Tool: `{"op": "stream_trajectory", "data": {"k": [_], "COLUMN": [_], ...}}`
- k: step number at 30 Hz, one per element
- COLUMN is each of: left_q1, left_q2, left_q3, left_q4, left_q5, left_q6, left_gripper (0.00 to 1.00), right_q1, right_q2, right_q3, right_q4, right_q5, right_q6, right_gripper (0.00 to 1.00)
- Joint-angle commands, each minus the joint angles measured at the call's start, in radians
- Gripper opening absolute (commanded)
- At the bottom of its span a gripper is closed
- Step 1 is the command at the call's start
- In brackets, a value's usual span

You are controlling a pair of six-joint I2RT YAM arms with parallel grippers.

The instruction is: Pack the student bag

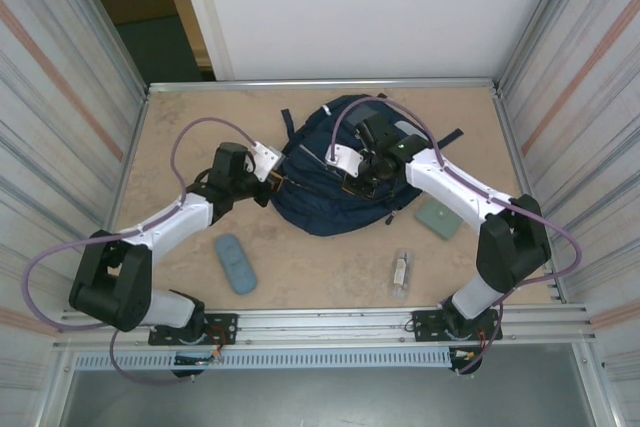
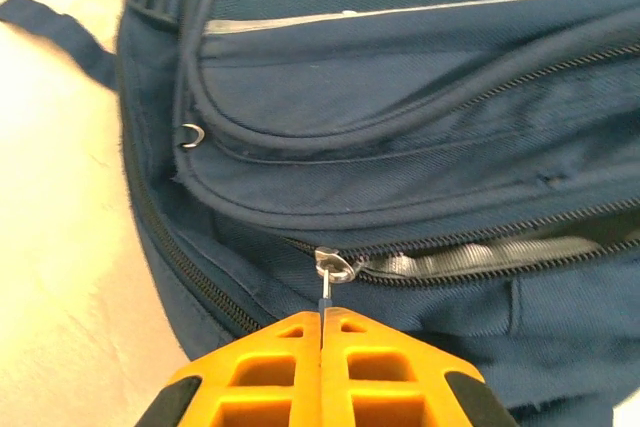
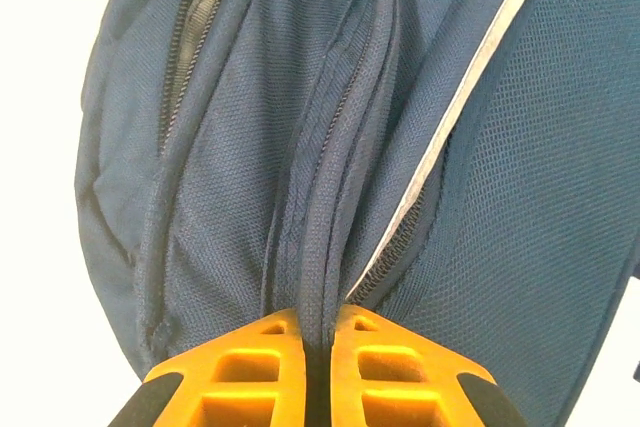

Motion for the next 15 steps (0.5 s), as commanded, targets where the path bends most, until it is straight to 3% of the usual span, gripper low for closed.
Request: {"op": "stream_trajectory", "data": {"k": [1, 4, 7, 9, 15], "left_q1": [-0.03, -0.119, -0.126, -0.128, -0.143], "left_q2": [-0.076, -0.1, -0.134, -0.14, -0.113], "left_q3": [-0.011, 0.004, -0.037, -0.056, -0.044], "left_q4": [-0.15, -0.235, -0.12, -0.035, 0.087], "left_q5": [0.046, -0.01, 0.07, 0.129, 0.182], "left_q6": [0.051, 0.082, -0.071, -0.153, -0.252], "left_gripper": [0.0, 0.0, 0.0, 0.0, 0.0], "right_q1": [-0.053, -0.092, -0.101, -0.101, -0.082], "right_q2": [0.05, 0.103, 0.122, 0.118, -0.025], "right_q3": [0.058, 0.099, 0.083, 0.07, -0.031], "right_q4": [0.025, 0.018, 0.078, 0.083, 0.082], "right_q5": [-0.016, -0.053, -0.013, -0.032, -0.145], "right_q6": [-0.215, -0.261, -0.247, -0.201, -0.078], "right_gripper": [0.0, 0.06, 0.3, 0.39, 0.46]}}
